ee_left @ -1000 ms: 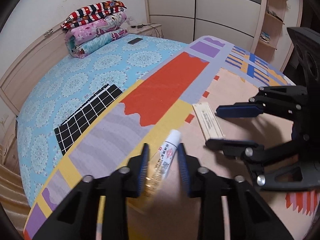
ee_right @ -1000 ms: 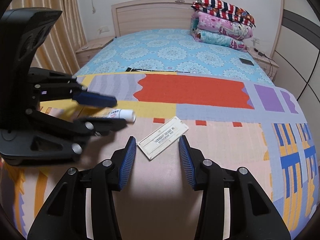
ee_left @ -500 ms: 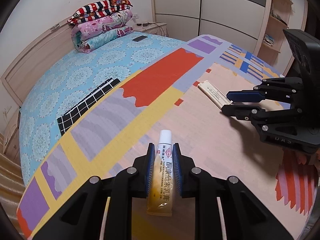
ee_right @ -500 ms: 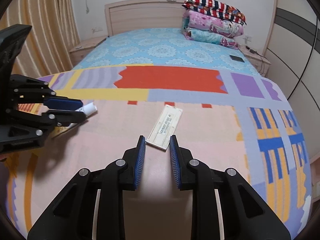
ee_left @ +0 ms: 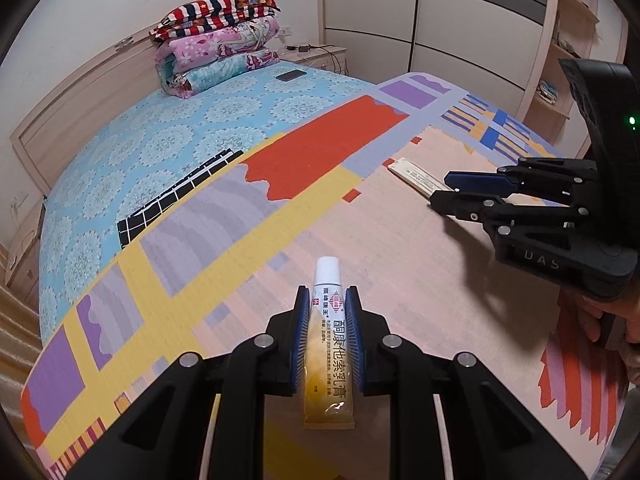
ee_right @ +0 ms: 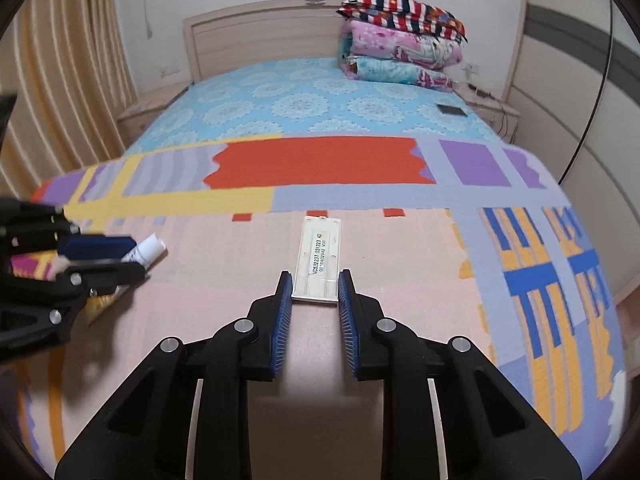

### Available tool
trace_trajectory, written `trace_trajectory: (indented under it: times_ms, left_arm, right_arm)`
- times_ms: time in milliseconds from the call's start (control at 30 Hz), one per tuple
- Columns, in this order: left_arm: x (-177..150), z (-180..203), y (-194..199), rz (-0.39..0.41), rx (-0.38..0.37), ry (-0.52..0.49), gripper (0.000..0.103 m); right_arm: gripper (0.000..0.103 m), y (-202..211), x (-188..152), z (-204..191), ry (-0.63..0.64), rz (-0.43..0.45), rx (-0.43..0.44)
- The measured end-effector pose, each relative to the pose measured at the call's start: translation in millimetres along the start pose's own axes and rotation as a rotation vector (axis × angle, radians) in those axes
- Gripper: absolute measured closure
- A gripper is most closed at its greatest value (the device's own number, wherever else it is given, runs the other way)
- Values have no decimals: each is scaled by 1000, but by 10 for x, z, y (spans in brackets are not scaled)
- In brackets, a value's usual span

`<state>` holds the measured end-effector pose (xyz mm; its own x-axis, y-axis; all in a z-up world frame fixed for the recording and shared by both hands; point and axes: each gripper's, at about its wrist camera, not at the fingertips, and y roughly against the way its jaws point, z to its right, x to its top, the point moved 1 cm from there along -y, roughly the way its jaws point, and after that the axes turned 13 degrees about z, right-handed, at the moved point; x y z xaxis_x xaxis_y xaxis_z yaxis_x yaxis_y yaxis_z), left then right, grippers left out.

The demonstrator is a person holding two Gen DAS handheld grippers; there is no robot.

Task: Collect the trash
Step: 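Carry the ointment tube and paper box over the black bin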

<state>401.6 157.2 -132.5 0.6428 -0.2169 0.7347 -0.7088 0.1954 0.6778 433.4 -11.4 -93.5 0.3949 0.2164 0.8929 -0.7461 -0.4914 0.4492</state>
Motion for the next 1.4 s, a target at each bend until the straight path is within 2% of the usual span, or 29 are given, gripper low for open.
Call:
trace_trajectory:
  times_ms: [200, 633, 933, 1400]
  left_arm:
    - [-33, 115, 150, 8, 1, 3, 85]
    - [-51, 648, 805, 55, 17, 0, 85]
    - [-208, 1064, 1249, 70, 28, 2, 85]
    - [-500, 1665, 1765, 108, 43, 44, 85]
  right_arm:
    - [79, 128, -57, 15, 7, 6, 20]
    - [79, 1005, -58, -37, 36, 74, 99]
    - [79, 1651, -370, -178, 94, 75, 184]
    - [79, 2486, -793, -283, 166, 109, 245]
